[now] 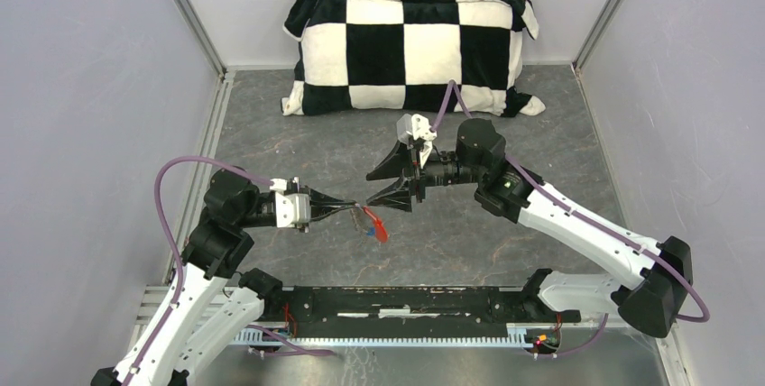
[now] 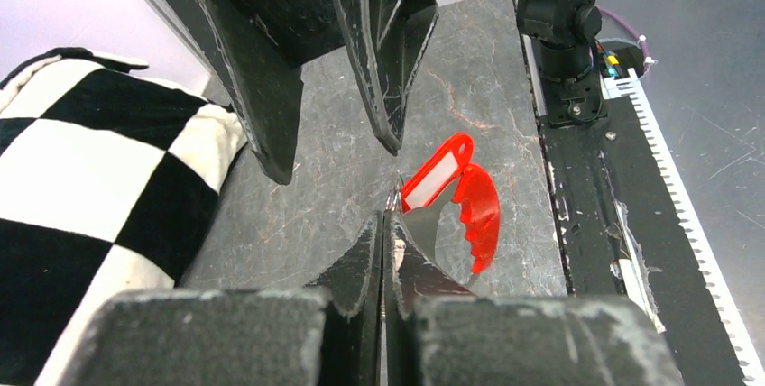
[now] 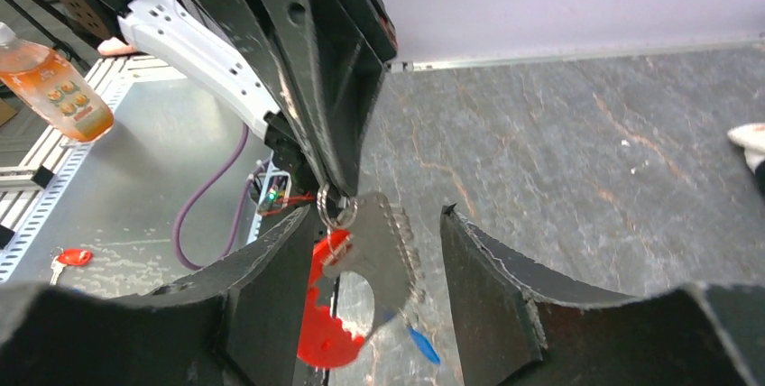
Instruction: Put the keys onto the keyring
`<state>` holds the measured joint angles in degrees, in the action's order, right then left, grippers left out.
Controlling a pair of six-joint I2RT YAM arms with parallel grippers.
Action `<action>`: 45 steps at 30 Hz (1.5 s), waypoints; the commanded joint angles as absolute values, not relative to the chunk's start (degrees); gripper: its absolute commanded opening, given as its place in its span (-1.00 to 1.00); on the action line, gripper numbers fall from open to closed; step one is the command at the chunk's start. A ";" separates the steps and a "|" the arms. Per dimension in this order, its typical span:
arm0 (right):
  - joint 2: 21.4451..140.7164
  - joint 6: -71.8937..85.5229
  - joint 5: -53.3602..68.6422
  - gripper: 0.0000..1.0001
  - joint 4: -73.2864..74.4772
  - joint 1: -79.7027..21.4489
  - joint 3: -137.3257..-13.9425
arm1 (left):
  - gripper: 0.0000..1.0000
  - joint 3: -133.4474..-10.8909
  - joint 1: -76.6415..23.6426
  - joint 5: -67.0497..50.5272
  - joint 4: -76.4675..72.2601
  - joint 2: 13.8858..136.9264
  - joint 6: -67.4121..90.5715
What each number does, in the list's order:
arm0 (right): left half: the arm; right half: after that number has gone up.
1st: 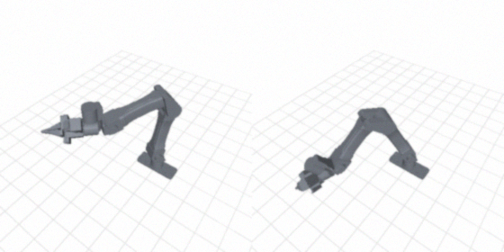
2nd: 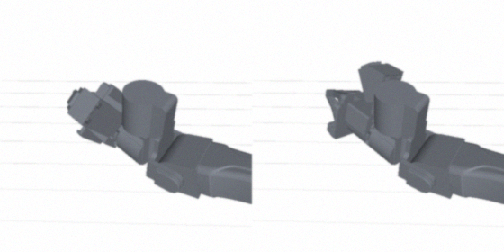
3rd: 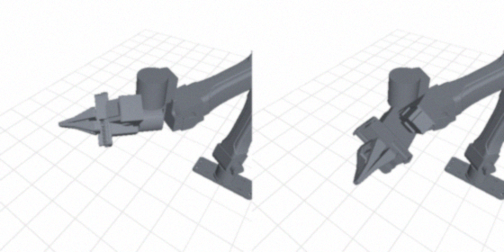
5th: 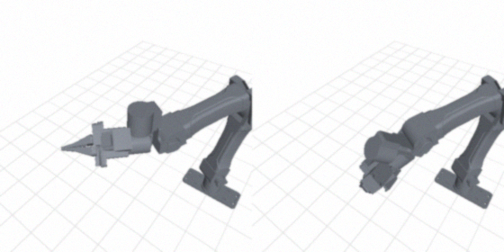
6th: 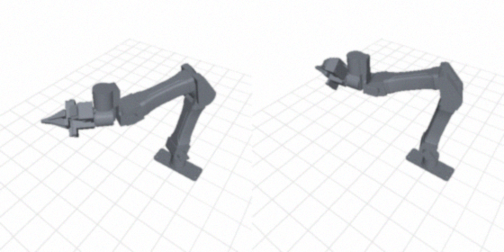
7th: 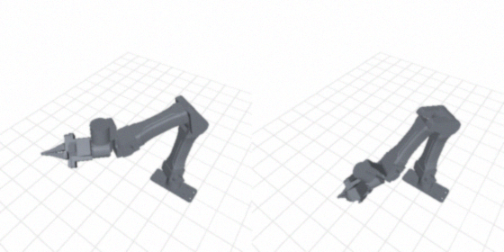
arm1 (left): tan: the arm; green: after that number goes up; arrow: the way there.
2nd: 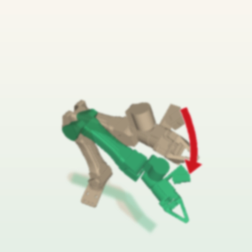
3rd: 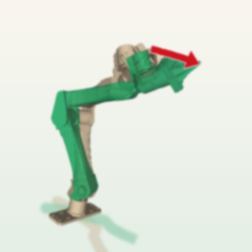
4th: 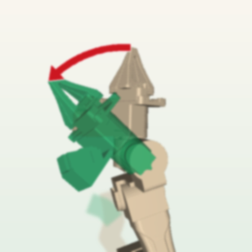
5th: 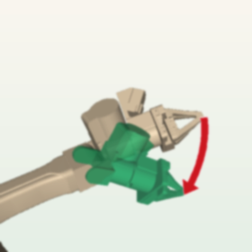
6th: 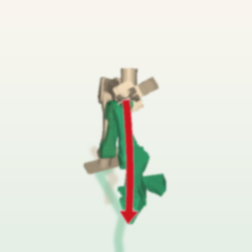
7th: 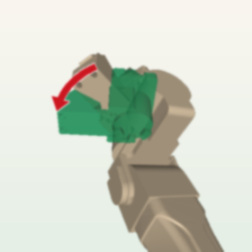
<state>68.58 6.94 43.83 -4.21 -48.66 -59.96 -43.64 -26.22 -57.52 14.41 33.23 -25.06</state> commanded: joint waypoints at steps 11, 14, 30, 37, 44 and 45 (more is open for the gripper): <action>71.10 5.25 44.76 -0.01 -6.79 -52.20 -61.67 | -0.96 -44.13 -26.28 -56.58 12.04 33.74 -21.44; 71.52 4.09 43.94 -0.10 -5.00 -52.17 -62.11 | -0.96 -44.13 -26.29 -56.77 12.00 33.46 -21.35; 74.99 -4.91 39.74 -0.99 12.26 -52.55 -71.74 | -0.11 -47.54 -26.28 -58.95 26.86 36.64 -36.66; 79.29 -10.40 35.40 -0.99 24.22 -55.52 -79.20 | -0.01 -52.23 -26.29 -57.96 34.31 42.34 -41.78; 82.55 -14.16 31.40 -0.99 32.13 -57.82 -85.28 | -0.35 -52.60 -26.28 -59.41 36.29 41.86 -43.84; 83.00 -14.51 30.93 -0.99 32.96 -58.12 -86.29 | -0.35 -52.78 -26.28 -59.82 37.20 41.86 -44.50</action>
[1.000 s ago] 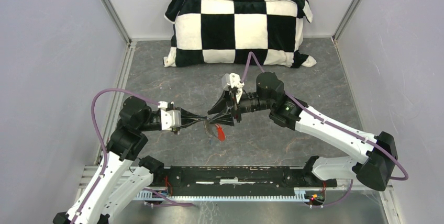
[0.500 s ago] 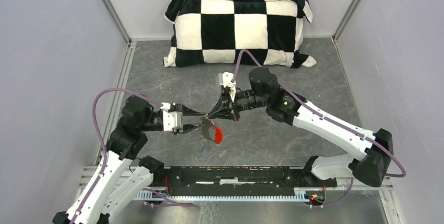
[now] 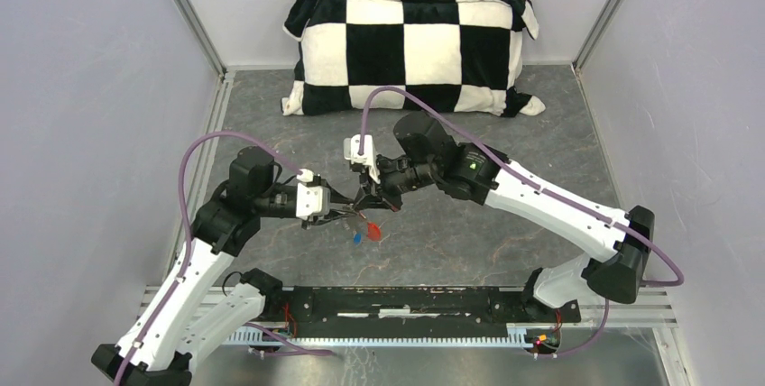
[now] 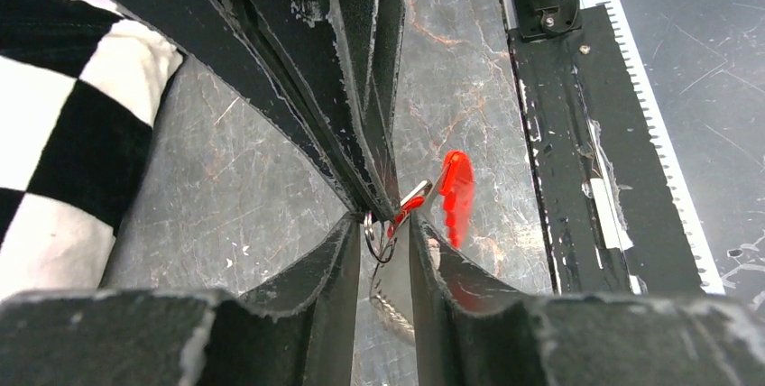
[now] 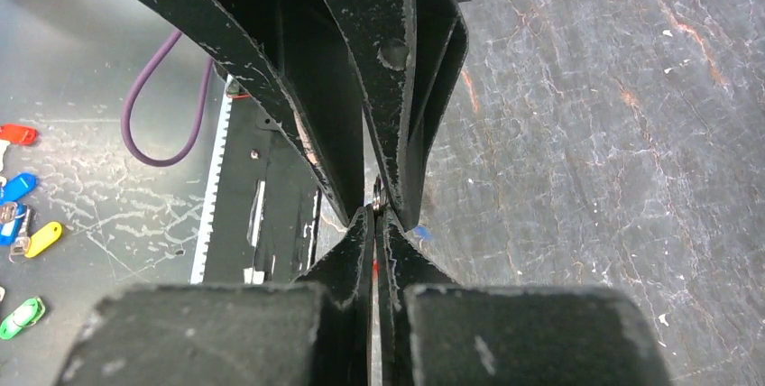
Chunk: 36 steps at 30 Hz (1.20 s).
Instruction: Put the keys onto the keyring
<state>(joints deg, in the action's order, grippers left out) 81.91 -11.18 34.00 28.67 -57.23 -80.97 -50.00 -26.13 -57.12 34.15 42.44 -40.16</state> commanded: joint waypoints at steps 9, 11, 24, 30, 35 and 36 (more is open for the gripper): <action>87.92 -18.25 27.76 -0.99 41.85 -60.18 -94.35 | -0.41 -54.55 -26.28 -61.73 43.83 42.78 -51.25; 88.48 -18.69 27.01 -0.99 42.74 -60.42 -95.15 | -0.42 -54.74 -26.28 -61.70 44.35 42.89 -51.88; 91.33 -19.71 24.55 -0.99 46.61 -61.95 -99.70 | -0.81 -55.46 -26.28 -61.34 46.40 44.09 -55.73; 90.91 -19.05 24.01 -0.94 45.56 -62.13 -99.19 | -0.96 -55.72 -26.28 -61.36 46.41 44.22 -56.51; 82.64 -12.96 23.54 -0.33 31.19 -61.05 -87.59 | -0.96 -54.53 -26.29 -61.69 40.85 43.07 -48.83; 80.68 -11.25 24.57 -0.28 27.71 -60.17 -84.56 | -0.96 -53.78 -26.30 -61.43 37.65 42.43 -44.90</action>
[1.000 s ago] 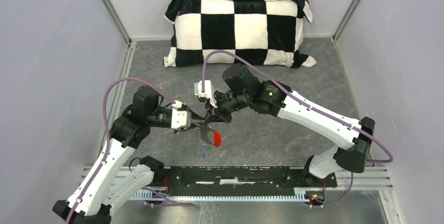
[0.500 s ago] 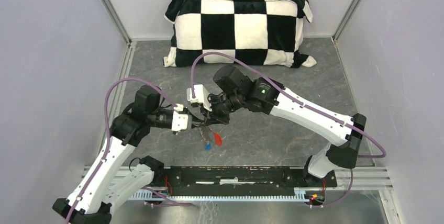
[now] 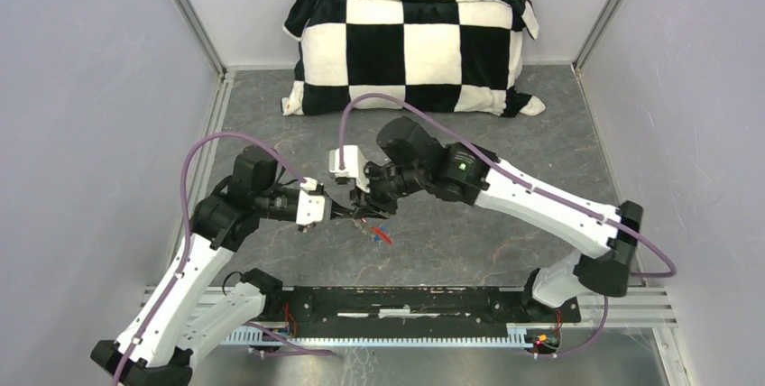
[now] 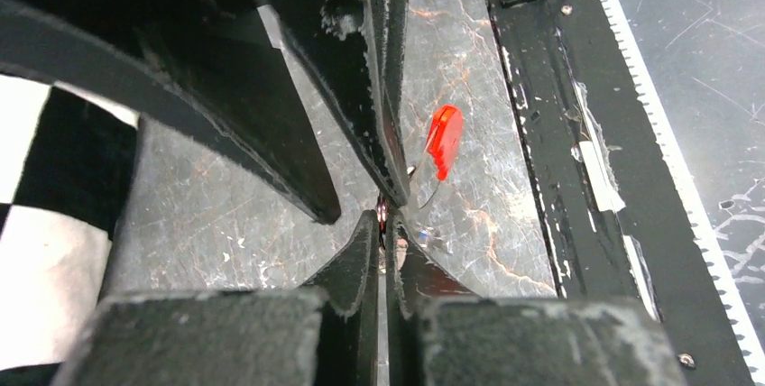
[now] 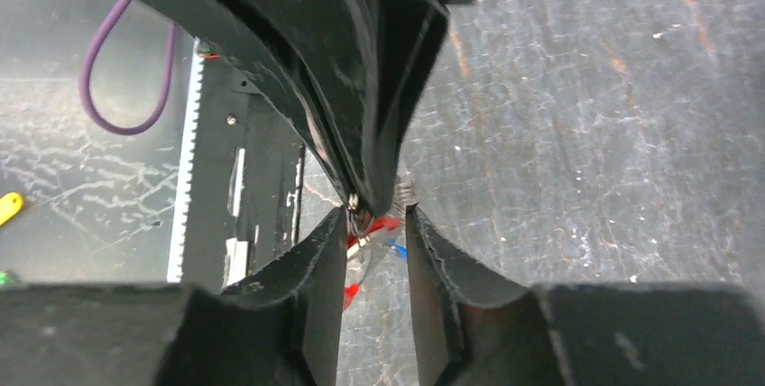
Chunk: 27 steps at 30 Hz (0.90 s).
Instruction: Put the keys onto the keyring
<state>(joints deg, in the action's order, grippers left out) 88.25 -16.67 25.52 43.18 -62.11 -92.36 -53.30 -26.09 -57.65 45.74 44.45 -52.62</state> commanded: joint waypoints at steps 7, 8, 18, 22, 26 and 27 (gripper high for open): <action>67.80 2.21 32.77 -0.02 3.81 -52.20 -64.62 | -0.96 -46.33 -26.28 -60.12 15.33 35.52 -24.01; 66.72 3.51 33.64 0.00 1.41 -51.52 -62.47 | -0.96 -45.99 -26.28 -60.30 14.19 35.17 -22.36; 65.54 8.19 43.35 0.05 -10.35 -50.30 -57.95 | -0.96 -44.88 -26.28 -61.36 10.58 34.27 -17.34; 64.53 4.49 43.60 0.11 -7.82 -50.27 -59.46 | -0.96 -44.89 -26.28 -61.45 12.54 34.14 -19.26; 65.93 5.43 45.79 0.14 -8.87 -50.34 -60.87 | -0.96 -44.85 -26.30 -61.54 12.72 34.21 -20.04; 66.70 5.99 46.68 0.13 -9.25 -50.30 -61.23 | -0.96 -44.83 -26.28 -61.53 12.52 34.31 -20.04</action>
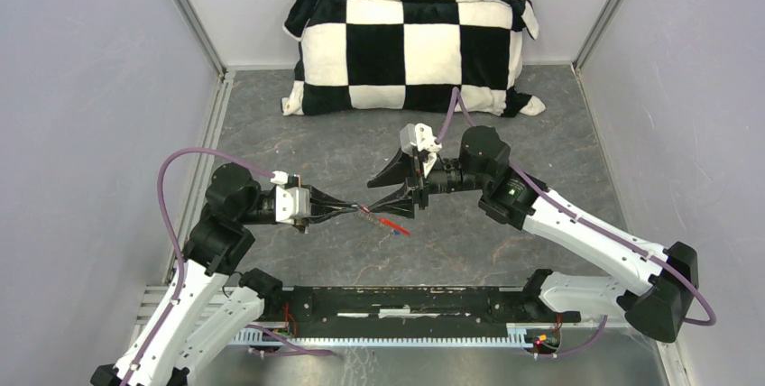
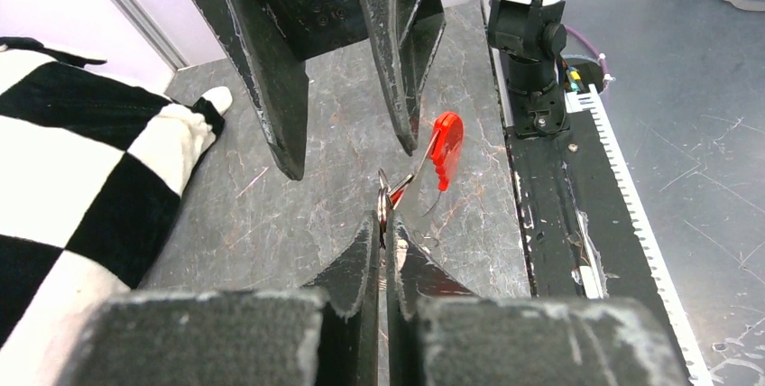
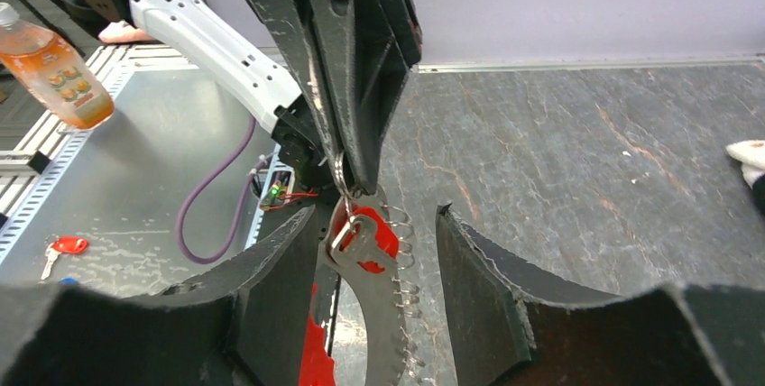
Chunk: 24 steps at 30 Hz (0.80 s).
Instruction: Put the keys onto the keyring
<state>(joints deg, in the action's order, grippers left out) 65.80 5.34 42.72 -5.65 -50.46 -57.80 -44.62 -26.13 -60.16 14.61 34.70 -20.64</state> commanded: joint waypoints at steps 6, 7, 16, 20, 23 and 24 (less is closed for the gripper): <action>68.92 8.34 49.24 0.02 -13.14 -50.40 -60.78 | -0.96 -45.17 -26.32 -61.06 12.31 34.19 -20.35; 69.11 8.48 49.52 -0.01 -13.34 -50.36 -60.89 | -0.96 -45.04 -26.28 -60.96 12.31 34.08 -20.37; 70.69 7.77 51.15 -0.23 -12.49 -50.96 -60.64 | -0.96 -45.33 -26.28 -60.46 11.55 34.43 -20.14; 71.40 7.23 50.80 -0.37 -11.82 -51.45 -61.26 | -0.96 -45.38 -26.28 -60.45 11.30 34.50 -19.87; 72.42 5.96 50.54 -0.45 -10.13 -52.04 -62.37 | -0.96 -45.44 -26.28 -60.32 11.10 34.45 -19.86; 72.63 5.44 50.29 -0.45 -9.66 -52.33 -62.69 | -0.96 -45.48 -26.28 -60.33 11.10 34.45 -19.86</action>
